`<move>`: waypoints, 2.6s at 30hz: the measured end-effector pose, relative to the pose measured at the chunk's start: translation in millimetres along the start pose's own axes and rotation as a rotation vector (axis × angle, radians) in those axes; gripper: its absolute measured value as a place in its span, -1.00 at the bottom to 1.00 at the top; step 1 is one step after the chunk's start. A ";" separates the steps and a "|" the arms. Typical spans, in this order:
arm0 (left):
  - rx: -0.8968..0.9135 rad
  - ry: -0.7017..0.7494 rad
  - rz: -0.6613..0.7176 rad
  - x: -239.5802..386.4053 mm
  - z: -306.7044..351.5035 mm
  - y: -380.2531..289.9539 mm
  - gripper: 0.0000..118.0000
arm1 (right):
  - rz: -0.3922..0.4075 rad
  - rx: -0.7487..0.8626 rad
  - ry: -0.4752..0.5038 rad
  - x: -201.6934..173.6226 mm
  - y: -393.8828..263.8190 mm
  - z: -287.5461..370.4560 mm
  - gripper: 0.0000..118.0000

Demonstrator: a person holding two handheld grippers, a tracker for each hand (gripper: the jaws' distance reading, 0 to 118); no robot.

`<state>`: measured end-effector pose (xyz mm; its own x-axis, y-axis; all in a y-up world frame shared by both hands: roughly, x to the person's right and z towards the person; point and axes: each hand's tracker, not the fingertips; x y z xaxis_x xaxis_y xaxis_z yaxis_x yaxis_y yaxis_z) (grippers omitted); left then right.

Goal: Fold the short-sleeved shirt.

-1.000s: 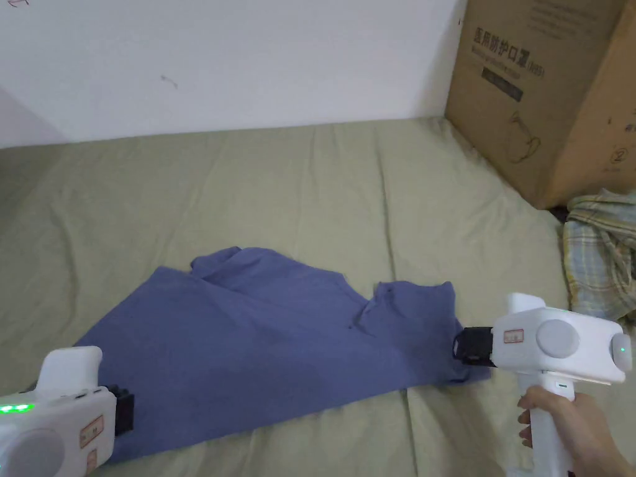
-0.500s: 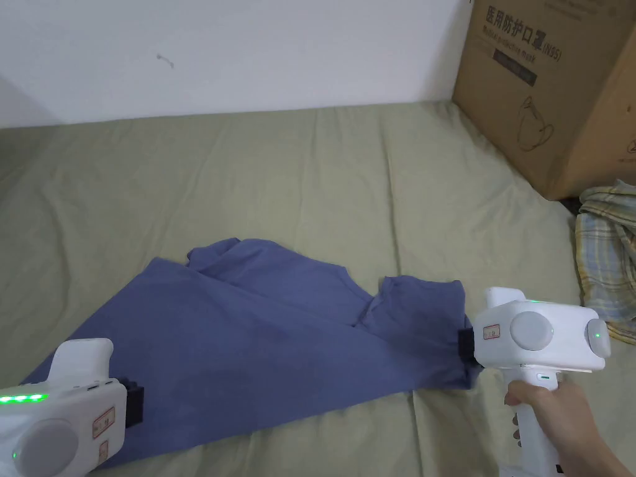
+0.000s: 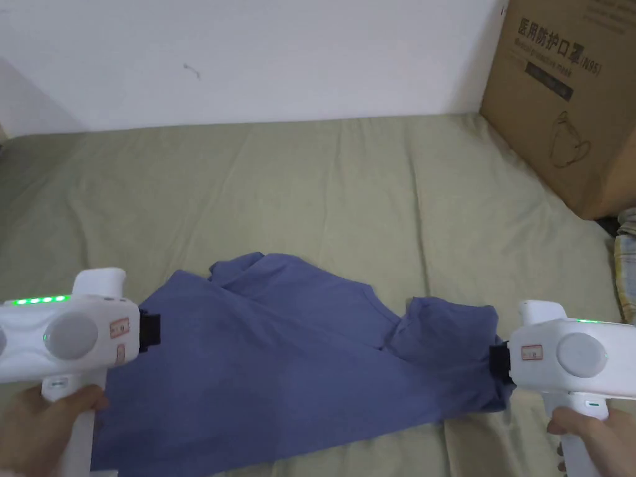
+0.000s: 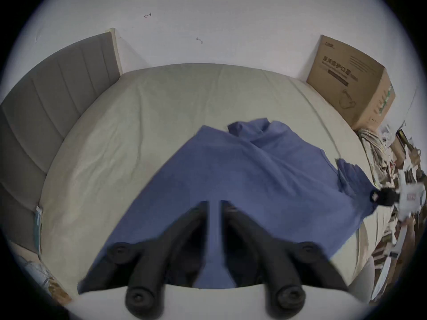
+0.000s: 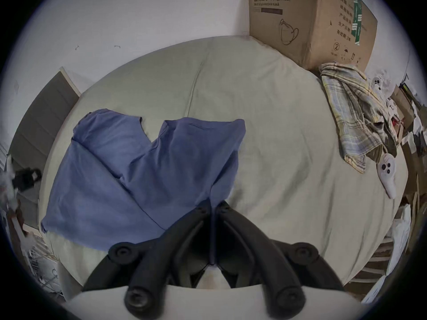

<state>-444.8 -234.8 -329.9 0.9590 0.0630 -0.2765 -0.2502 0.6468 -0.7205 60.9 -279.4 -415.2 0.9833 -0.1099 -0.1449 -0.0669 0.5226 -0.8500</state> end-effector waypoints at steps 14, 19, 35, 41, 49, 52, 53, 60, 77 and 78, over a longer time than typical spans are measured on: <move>-0.097 0.029 0.021 -5.9 -175.8 92.8 0.78 | -0.009 -0.043 0.000 11.5 -10.2 -13.0 -0.92; -0.136 0.005 0.038 -0.7 -202.4 78.0 0.34 | -0.022 -0.064 0.003 14.6 -15.6 -17.3 -0.92; -0.049 0.066 -0.093 -0.9 -74.8 100.4 -0.93 | -0.096 0.046 0.033 3.6 11.7 25.9 -0.92; 0.115 0.175 -0.139 -9.6 29.5 136.2 -0.93 | -0.065 0.166 0.062 -21.3 69.4 70.3 -0.92; 0.308 0.272 -0.066 -39.0 160.0 179.3 -0.93 | 0.019 0.349 0.099 -69.9 157.8 150.8 -0.92; 0.375 0.311 -0.046 -43.0 202.8 198.7 -0.93 | 0.039 0.408 0.095 -84.6 195.0 179.1 -0.92; 0.395 0.321 -0.042 -44.7 215.8 207.3 -0.93 | 0.049 0.444 0.089 -90.1 210.7 189.7 -0.92; 0.531 0.343 0.028 -43.6 262.0 269.9 -0.93 | 0.124 0.583 0.018 -139.1 311.0 260.2 -0.93; 0.787 0.376 0.029 -26.8 262.2 442.4 -0.93 | 0.054 0.837 -0.106 -185.7 485.0 347.6 -0.93; 0.782 0.378 0.034 -27.3 255.2 442.5 -0.93 | 0.091 0.851 -0.121 -187.6 485.3 347.5 -0.93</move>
<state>-547.7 243.7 -478.9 0.8091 -0.0756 -0.5828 0.0188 0.9945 -0.1029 -97.2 288.6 -624.5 0.9948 0.0289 -0.0977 -0.0446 0.9858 -0.1621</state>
